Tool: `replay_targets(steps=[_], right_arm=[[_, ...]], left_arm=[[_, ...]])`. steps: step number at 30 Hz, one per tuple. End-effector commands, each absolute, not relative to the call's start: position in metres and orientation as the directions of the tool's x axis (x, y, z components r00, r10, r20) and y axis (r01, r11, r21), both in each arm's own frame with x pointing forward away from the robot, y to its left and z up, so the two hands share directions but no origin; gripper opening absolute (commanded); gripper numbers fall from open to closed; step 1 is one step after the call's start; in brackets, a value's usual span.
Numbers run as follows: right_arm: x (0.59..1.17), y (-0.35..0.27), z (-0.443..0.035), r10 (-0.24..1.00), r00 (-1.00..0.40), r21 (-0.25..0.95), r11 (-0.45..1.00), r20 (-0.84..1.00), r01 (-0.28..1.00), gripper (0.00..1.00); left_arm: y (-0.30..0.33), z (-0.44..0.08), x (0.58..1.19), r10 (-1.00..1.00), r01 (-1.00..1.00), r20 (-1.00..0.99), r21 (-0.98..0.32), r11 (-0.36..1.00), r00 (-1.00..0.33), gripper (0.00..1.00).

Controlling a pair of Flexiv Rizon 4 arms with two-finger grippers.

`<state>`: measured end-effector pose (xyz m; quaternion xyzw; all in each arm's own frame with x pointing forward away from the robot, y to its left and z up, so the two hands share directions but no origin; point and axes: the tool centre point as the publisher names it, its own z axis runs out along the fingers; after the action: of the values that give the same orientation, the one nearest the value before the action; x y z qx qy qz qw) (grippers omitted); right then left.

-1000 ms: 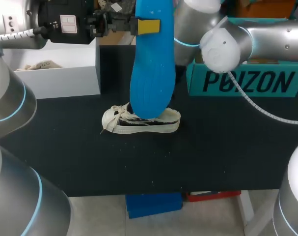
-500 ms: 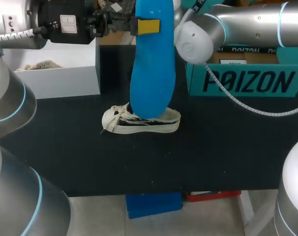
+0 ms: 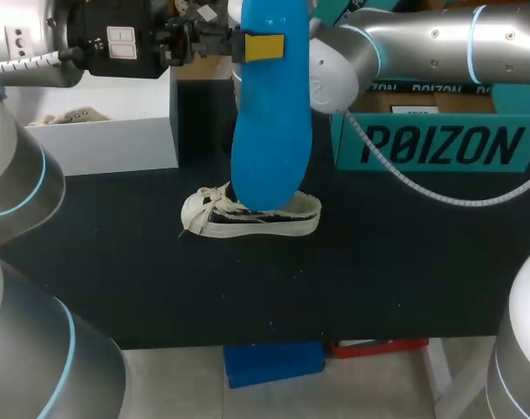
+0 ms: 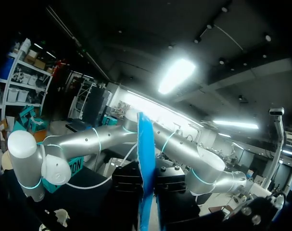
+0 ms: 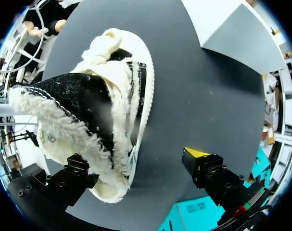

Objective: Take the shoe out of the shoebox, open the shoe tongue, remove and reinsert the insole, then place the shoe into the shoebox

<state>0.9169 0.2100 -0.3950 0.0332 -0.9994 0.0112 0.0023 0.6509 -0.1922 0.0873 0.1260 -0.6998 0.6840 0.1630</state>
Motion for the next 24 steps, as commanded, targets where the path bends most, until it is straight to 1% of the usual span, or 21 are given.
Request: replay_targets(steps=[1, 2, 3, 4, 24], right_arm=[[0.9187, 0.2136, -0.4009, -0.063, -0.998, -0.024, 0.998, 0.01, -0.063, 0.42], [0.9186, 0.2139, -0.401, -0.063, -0.998, -0.024, 0.998, 0.011, -0.063, 0.27], [0.9185, 0.2143, -0.4012, -0.062, -0.998, -0.024, 0.998, 0.012, -0.062, 0.11], [0.9177, 0.2164, -0.4014, -0.062, -0.998, -0.024, 0.998, 0.012, -0.062, 0.0], [0.9158, 0.2173, -0.4037, -0.057, -0.998, -0.025, 0.998, 0.021, -0.058, 0.0]], left_arm=[[-0.1934, 0.0881, 0.6509, 0.043, -0.401, 0.402, -0.915, 0.037, -0.915, 0.0], [-0.1934, 0.0881, 0.6509, 0.043, -0.401, 0.402, -0.915, 0.037, -0.915, 0.0], [-0.1934, 0.0881, 0.6509, 0.043, -0.401, 0.402, -0.915, 0.037, -0.915, 0.0], [-0.1934, 0.0881, 0.6509, 0.043, -0.401, 0.402, -0.915, 0.037, -0.915, 0.0], [-0.1934, 0.0881, 0.6509, 0.043, -0.401, 0.402, -0.915, 0.037, -0.915, 0.0]])
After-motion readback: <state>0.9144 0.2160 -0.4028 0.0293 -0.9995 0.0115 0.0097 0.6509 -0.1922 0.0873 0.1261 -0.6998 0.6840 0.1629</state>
